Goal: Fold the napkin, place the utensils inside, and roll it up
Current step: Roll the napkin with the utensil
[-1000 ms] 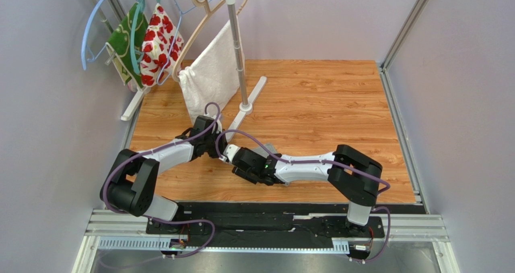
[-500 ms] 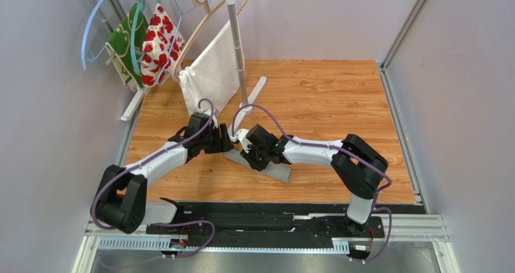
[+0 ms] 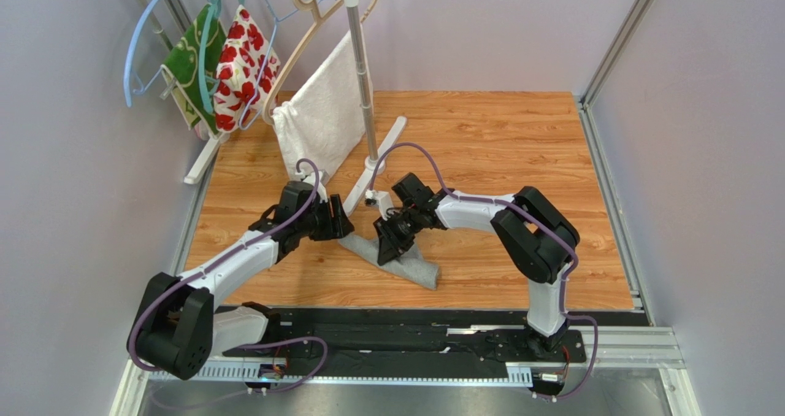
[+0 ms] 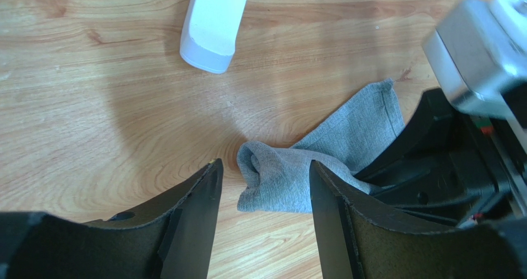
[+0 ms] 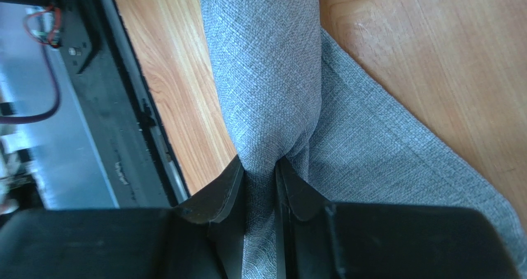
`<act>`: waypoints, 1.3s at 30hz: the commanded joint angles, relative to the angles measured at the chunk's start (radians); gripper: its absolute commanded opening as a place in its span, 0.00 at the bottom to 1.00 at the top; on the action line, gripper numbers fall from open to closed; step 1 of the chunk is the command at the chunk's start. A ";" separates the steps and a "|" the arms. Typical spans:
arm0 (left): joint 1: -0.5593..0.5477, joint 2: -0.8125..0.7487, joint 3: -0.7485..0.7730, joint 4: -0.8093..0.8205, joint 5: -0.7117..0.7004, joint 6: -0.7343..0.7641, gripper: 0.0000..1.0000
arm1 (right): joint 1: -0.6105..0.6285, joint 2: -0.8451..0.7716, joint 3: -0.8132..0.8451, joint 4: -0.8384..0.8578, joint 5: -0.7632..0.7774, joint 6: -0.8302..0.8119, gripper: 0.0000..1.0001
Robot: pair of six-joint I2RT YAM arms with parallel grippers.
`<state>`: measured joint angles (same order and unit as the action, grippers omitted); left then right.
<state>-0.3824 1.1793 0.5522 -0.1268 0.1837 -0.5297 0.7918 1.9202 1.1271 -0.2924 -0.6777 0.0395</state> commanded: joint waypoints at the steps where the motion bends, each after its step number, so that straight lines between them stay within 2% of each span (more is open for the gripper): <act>1: 0.004 -0.010 -0.020 0.070 0.051 -0.004 0.61 | -0.028 0.098 -0.007 -0.091 -0.094 0.034 0.16; 6: 0.004 0.017 -0.054 0.121 0.080 -0.024 0.60 | -0.052 0.151 0.017 -0.090 -0.146 0.040 0.16; 9: 0.004 0.058 -0.060 0.165 0.111 -0.036 0.56 | -0.063 0.169 0.026 -0.091 -0.166 0.040 0.17; 11: 0.002 0.077 -0.066 0.185 0.125 -0.042 0.50 | -0.072 0.171 0.033 -0.090 -0.171 0.043 0.18; 12: 0.004 0.082 -0.067 0.191 0.126 -0.044 0.44 | -0.075 0.169 0.034 -0.091 -0.172 0.043 0.20; 13: 0.004 0.085 -0.067 0.194 0.125 -0.044 0.30 | -0.080 0.166 0.036 -0.090 -0.174 0.046 0.21; 14: 0.004 0.091 -0.066 0.196 0.123 -0.044 0.23 | -0.082 0.154 0.037 -0.091 -0.175 0.048 0.23; 15: 0.002 0.095 -0.061 0.191 0.120 -0.044 0.17 | -0.088 0.143 0.039 -0.093 -0.175 0.057 0.30; 16: 0.004 0.098 -0.049 0.184 0.108 -0.041 0.04 | -0.091 0.131 0.042 -0.094 -0.168 0.065 0.33; 17: 0.004 0.111 -0.040 0.161 0.102 -0.038 0.00 | -0.095 0.100 0.046 -0.096 -0.163 0.077 0.37; 18: 0.004 0.118 -0.029 0.148 0.099 -0.035 0.00 | -0.101 0.083 0.049 -0.096 -0.158 0.100 0.44; 19: 0.004 0.126 -0.009 0.139 0.097 -0.027 0.00 | -0.103 0.065 0.054 -0.099 -0.137 0.109 0.46; 23: 0.004 0.184 0.040 0.084 0.106 -0.016 0.00 | -0.092 -0.082 0.062 -0.103 -0.007 0.152 0.51; 26: 0.004 0.221 0.077 0.053 0.106 -0.013 0.00 | -0.030 -0.157 0.043 -0.102 0.195 0.137 0.53; 27: 0.004 0.230 0.093 0.046 0.102 -0.013 0.00 | -0.004 -0.199 0.036 -0.097 0.322 0.117 0.53; 30: 0.004 0.259 0.120 0.020 0.100 -0.007 0.00 | 0.111 -0.248 -0.007 -0.070 0.566 0.082 0.53; 33: 0.004 0.279 0.133 0.001 0.100 -0.001 0.00 | 0.214 -0.248 -0.029 -0.047 0.761 0.039 0.53; 36: 0.004 0.293 0.141 -0.008 0.102 0.002 0.00 | 0.288 -0.213 -0.029 -0.031 0.877 -0.007 0.54; 39: 0.004 0.299 0.146 -0.010 0.105 0.000 0.00 | 0.320 -0.159 -0.023 -0.031 0.921 -0.024 0.54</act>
<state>-0.3836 1.4662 0.6689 -0.1047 0.2985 -0.5564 1.0931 1.7065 1.1091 -0.3557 0.0185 0.0761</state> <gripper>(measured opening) 0.027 0.535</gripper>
